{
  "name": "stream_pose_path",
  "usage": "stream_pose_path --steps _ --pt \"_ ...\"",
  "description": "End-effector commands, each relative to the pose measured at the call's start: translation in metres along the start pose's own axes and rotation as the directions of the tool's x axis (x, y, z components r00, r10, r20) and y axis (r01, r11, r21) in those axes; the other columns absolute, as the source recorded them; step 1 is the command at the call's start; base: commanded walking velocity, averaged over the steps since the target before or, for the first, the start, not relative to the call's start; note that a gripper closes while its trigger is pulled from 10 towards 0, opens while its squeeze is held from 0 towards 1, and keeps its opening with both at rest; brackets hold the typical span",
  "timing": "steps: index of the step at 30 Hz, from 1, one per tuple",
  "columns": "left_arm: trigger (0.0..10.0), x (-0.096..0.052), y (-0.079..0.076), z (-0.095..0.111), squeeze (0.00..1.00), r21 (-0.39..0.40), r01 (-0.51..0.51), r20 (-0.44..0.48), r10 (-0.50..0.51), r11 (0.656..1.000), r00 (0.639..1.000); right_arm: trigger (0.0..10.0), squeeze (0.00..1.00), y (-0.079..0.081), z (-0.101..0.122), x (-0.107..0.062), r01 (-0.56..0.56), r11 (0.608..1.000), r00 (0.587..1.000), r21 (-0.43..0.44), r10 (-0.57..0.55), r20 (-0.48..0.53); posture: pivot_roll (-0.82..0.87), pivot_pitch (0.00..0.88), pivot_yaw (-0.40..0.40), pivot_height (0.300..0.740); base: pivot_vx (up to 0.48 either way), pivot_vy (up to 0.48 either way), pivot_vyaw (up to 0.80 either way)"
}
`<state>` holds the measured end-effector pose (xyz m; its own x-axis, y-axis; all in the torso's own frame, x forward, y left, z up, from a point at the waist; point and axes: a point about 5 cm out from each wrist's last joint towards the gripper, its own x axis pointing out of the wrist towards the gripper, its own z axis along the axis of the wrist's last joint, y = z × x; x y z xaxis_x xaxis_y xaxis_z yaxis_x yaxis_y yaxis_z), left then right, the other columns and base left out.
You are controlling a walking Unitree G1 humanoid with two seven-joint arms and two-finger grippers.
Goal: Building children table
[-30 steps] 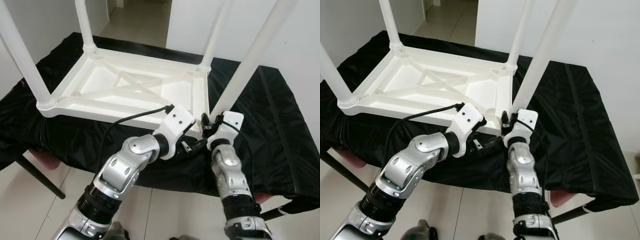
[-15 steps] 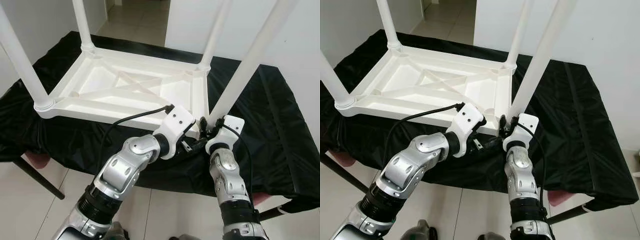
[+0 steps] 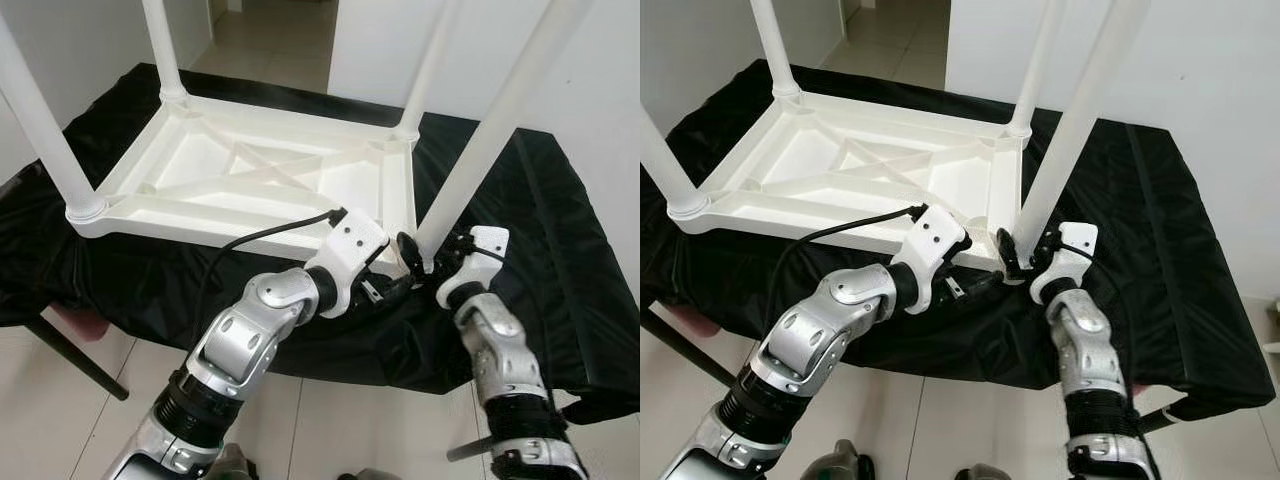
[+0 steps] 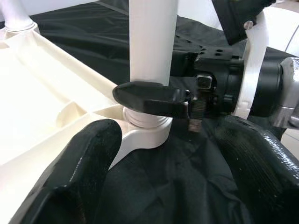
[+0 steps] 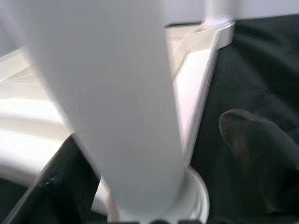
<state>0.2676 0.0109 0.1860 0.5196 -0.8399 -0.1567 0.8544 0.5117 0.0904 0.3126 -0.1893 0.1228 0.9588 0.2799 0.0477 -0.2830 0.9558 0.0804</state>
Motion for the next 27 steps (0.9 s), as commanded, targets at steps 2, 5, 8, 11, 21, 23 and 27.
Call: stream_pose_path --steps 2,5,8,11,21,23,27 --pt "10.0 0.0 0.001 0.0 0.0 -0.004 0.009 -0.008 -0.009 1.0 1.0 10.0 0.0 -0.012 -0.001 -0.003 -0.091 0.996 0.996 -0.028 0.09 -0.02 0.03 0.012 -0.045 0.74 0.0 0.0 0.0" --pt "10.0 0.0 0.001 0.0 0.0 -0.003 0.008 -0.007 -0.008 1.0 1.0 10.0 0.0 -0.015 0.0 -0.004 -0.131 0.991 0.991 -0.039 0.13 -0.028 0.03 0.013 -0.044 0.74 0.0 0.0 0.0" --pt "10.0 0.0 0.001 0.0 0.0 -0.002 0.007 -0.007 -0.007 1.0 1.0 10.0 0.0 -0.019 0.001 -0.004 -0.153 0.987 0.988 -0.044 0.152 -0.033 0.03 0.011 -0.043 0.74 0.0 0.0 0.0" --pt "10.0 0.0 0.002 0.001 0.0 0.0 0.006 -0.005 -0.006 1.0 1.0 10.0 0.0 -0.026 0.004 -0.003 -0.199 0.977 0.979 -0.073 0.196 -0.049 0.03 0.01 -0.043 0.74 0.0 0.0 0.0" --pt "10.0 0.0 0.002 0.002 0.0 0.002 0.006 -0.002 -0.006 1.0 1.0 10.0 0.0 -0.035 0.014 0.009 -0.309 0.943 0.95 -0.119 0.301 -0.081 0.03 0.013 -0.039 0.74 0.0 0.0 0.0" --pt "10.0 0.0 0.002 0.002 0.0 0.002 0.006 -0.002 -0.006 1.0 1.0 10.0 0.0 -0.036 0.014 0.011 -0.315 0.941 0.948 -0.127 0.306 -0.087 0.04 0.015 -0.039 0.74 0.0 0.0 0.0" --pt "10.0 0.0 0.002 0.002 0.0 0.002 0.006 -0.002 -0.006 1.0 1.0 10.0 0.0 -0.036 0.011 0.014 -0.319 0.938 0.946 -0.135 0.306 -0.107 0.04 0.017 -0.039 0.74 0.0 0.0 0.0"
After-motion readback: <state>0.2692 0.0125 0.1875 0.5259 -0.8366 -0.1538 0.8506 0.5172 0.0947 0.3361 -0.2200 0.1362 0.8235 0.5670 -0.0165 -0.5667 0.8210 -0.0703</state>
